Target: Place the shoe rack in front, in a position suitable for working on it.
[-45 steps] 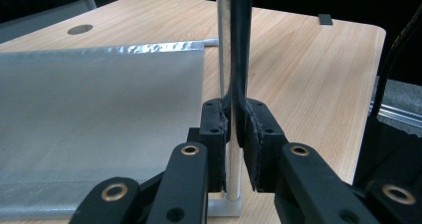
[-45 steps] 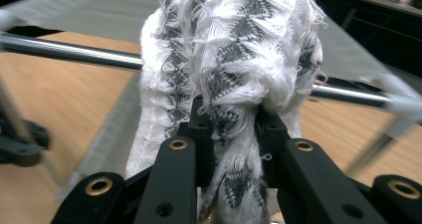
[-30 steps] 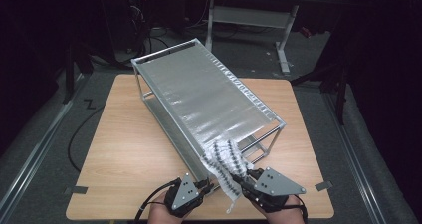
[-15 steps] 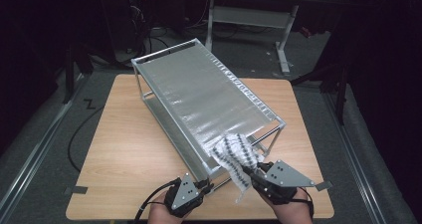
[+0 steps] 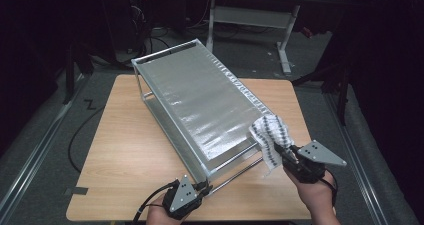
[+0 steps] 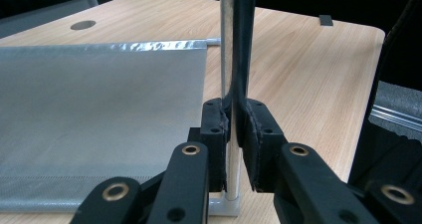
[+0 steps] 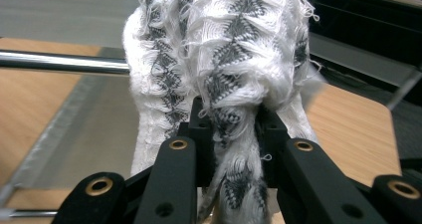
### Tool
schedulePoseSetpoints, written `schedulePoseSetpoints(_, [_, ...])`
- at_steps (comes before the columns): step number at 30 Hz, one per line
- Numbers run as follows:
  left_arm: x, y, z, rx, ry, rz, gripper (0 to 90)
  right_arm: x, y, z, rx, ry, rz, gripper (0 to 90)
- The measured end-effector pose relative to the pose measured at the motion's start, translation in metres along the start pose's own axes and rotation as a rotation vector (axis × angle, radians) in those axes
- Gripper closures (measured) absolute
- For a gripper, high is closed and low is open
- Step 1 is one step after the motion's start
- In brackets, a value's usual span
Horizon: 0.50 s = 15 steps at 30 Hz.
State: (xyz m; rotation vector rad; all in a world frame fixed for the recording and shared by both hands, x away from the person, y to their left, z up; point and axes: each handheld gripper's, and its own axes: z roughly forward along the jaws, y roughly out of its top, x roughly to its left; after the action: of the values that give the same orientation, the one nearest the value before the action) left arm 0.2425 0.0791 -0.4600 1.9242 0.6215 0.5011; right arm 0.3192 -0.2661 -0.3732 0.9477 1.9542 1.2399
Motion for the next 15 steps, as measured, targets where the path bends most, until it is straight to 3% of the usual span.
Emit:
schedulePoseSetpoints(6, [0.0, -0.0012, -0.0029, 0.001, 0.004, -0.002, 79.9, -0.0127, 0.0, -0.0001, -0.003, -0.031, 0.035, 75.2])
schedulePoseSetpoints(15, [0.0005, -0.0011, -0.0029, 0.003, -0.001, 0.002, 79.9, -0.0071, 0.0028, -0.0005, -0.001, -0.024, 0.006, 75.2])
